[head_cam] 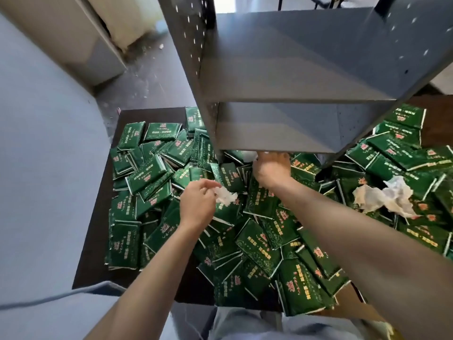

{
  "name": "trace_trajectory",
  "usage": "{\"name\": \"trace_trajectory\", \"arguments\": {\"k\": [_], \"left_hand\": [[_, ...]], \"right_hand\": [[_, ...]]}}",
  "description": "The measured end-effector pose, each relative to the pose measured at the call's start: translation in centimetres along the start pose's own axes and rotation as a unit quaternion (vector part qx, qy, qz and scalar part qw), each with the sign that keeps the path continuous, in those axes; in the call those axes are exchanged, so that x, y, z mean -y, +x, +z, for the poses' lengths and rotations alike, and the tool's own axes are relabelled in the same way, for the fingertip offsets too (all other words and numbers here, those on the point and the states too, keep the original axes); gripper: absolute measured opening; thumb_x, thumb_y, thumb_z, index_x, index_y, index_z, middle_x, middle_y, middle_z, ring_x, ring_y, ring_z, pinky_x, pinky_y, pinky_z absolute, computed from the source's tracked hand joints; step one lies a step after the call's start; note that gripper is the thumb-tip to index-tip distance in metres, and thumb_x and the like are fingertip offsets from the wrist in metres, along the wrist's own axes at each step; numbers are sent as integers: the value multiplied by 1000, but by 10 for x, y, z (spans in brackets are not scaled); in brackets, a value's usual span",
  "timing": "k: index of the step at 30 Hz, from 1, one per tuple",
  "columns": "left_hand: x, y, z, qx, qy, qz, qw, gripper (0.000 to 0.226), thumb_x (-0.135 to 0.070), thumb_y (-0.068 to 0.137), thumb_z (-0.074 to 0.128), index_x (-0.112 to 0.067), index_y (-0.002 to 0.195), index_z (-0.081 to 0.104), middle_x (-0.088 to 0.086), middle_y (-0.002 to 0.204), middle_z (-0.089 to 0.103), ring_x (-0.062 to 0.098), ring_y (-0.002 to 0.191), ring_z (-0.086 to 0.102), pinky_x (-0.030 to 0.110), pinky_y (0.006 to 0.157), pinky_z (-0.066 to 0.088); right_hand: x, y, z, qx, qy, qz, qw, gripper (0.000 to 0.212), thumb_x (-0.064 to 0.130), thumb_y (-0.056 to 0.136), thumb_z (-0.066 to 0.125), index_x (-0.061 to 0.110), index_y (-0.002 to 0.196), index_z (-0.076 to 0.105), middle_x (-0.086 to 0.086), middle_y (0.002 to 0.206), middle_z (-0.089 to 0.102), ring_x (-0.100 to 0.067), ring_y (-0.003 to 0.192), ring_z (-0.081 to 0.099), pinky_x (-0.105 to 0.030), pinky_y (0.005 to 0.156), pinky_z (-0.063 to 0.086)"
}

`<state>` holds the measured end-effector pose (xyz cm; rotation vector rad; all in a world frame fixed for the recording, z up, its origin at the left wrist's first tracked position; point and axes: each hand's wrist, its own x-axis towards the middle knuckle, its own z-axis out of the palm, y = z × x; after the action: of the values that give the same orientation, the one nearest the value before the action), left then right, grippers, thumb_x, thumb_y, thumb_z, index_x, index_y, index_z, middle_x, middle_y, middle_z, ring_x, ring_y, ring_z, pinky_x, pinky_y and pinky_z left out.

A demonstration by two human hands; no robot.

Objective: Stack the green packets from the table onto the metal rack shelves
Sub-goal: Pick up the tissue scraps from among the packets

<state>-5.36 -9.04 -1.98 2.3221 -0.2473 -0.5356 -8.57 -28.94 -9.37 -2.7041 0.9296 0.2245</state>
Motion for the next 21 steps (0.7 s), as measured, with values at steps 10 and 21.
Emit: {"name": "trace_trajectory", "arguments": {"k": [10,21], "left_hand": [[-3,-19,5,68,-12,4,998,23,-3,97,50,-13,96,71,3,112,67,16,104,63,17,71,50],[-45,-36,48,138,31,55,988,16,-9,95,58,-8,107,68,1,86,69,5,57,53,11,45,38]], "right_hand": [[-21,-3,-6,-14,123,49,991,35,-7,89,52,8,119,62,-14,120,65,-33,103,64,-35,78,54],[-60,-136,-25,-173,204,-42,963,44,-7,80,66,6,123,63,-9,105,61,-24,96,58,-41,78,58]]}}
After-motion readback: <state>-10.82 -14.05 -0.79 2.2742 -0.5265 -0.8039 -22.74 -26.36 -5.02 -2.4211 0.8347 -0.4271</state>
